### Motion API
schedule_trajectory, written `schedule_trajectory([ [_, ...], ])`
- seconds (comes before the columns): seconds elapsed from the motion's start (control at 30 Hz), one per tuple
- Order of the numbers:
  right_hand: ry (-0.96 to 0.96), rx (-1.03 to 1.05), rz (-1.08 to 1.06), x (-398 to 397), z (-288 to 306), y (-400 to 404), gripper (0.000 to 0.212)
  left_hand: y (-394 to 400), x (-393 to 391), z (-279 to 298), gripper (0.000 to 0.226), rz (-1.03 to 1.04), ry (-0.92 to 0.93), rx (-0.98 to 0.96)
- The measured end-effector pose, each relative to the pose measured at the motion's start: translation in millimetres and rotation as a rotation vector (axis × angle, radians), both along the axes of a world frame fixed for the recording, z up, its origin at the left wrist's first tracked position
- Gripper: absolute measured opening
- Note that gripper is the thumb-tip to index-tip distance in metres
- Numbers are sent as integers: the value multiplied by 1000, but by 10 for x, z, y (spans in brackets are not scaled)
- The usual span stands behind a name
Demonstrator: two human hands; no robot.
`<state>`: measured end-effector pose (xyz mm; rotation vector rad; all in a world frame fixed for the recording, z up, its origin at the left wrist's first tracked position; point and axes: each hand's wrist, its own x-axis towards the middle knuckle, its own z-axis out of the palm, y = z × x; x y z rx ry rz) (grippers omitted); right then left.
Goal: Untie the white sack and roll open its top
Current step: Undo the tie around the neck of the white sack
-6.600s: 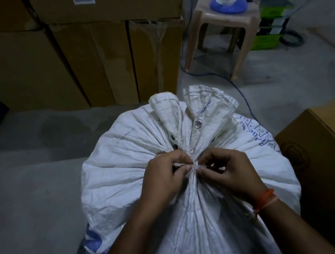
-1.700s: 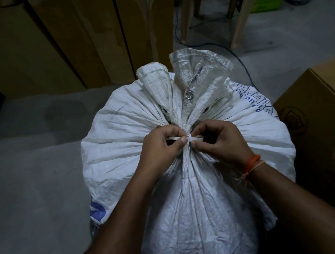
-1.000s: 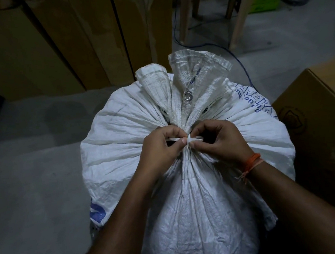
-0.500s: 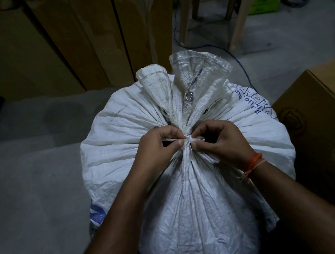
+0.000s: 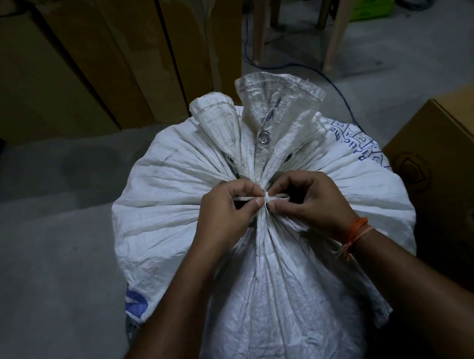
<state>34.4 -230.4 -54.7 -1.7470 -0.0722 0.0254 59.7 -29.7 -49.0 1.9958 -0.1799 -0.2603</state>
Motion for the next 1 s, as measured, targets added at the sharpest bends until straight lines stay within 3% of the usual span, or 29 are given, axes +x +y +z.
schedule_trajectory([
  [1.0, -25, -40, -28, 26, -41, -10, 14, -8, -13, 24, 7, 12, 8, -27],
])
